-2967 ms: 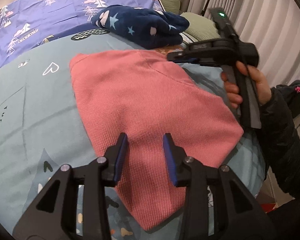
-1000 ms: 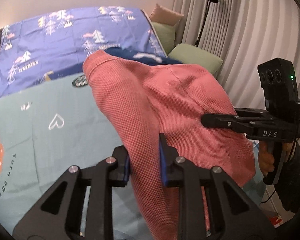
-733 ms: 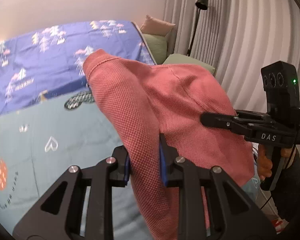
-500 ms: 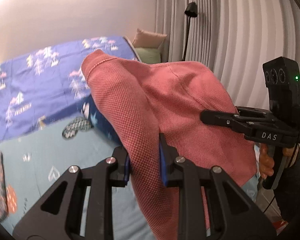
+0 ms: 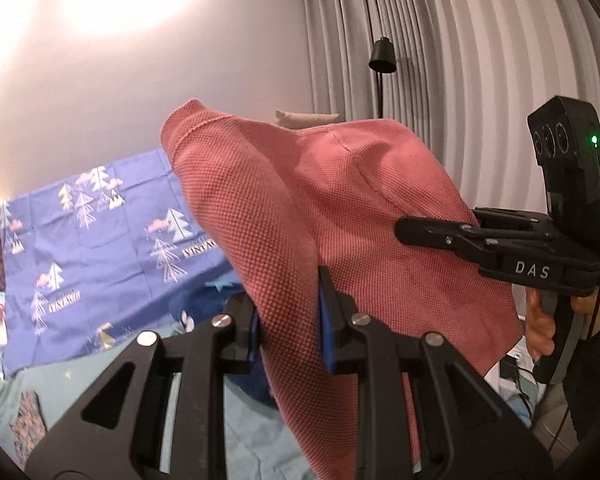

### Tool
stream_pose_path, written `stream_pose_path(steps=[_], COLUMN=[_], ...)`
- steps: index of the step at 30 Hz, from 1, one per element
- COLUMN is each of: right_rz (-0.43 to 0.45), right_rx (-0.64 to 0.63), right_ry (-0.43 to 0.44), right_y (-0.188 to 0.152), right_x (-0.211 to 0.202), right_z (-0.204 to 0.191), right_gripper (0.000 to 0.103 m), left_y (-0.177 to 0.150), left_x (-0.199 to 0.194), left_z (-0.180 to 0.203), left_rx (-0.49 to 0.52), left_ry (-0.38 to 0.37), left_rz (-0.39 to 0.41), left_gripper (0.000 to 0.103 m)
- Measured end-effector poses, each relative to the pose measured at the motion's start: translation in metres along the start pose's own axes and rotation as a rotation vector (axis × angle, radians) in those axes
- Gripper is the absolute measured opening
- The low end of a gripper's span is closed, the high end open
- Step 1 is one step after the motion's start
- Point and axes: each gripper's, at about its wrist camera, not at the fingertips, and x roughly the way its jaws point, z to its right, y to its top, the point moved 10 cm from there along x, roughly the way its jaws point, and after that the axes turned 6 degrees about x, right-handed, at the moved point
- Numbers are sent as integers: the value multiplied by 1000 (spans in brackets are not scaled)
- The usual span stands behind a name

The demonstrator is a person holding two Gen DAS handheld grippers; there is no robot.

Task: Fold small clothes
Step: 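Lift the folded sweater with both tools and carry it onto the navy blanket, then lower the sweater onto the navy blanket and open both tools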

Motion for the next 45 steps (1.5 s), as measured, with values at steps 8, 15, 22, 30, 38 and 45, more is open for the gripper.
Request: stream_pose_path(steps=[8, 15, 22, 30, 38, 45], right_rz=[-27, -53, -106, -214, -356, -474], right_rx=[30, 33, 60, 87, 116, 130], right_ry=[-7, 6, 1, 13, 26, -94], right_y=[28, 30, 20, -13, -56, -120], right_x=[61, 111, 164, 235, 305, 347], right_z=[26, 42, 63, 85, 99, 130], right_gripper=[24, 23, 24, 23, 25, 42], left_y=[10, 3, -18, -56, -116, -168], left_x=[47, 90, 143, 200, 256, 280], left_z=[-24, -46, -62, -84, -106, -109], left_rx=[-6, -44, -76, -94, -155, -143], left_ry=[53, 50, 58, 71, 89, 192], left_rz=[-42, -78, -135, -230, -356, -419], left_gripper=[26, 26, 26, 26, 28, 53])
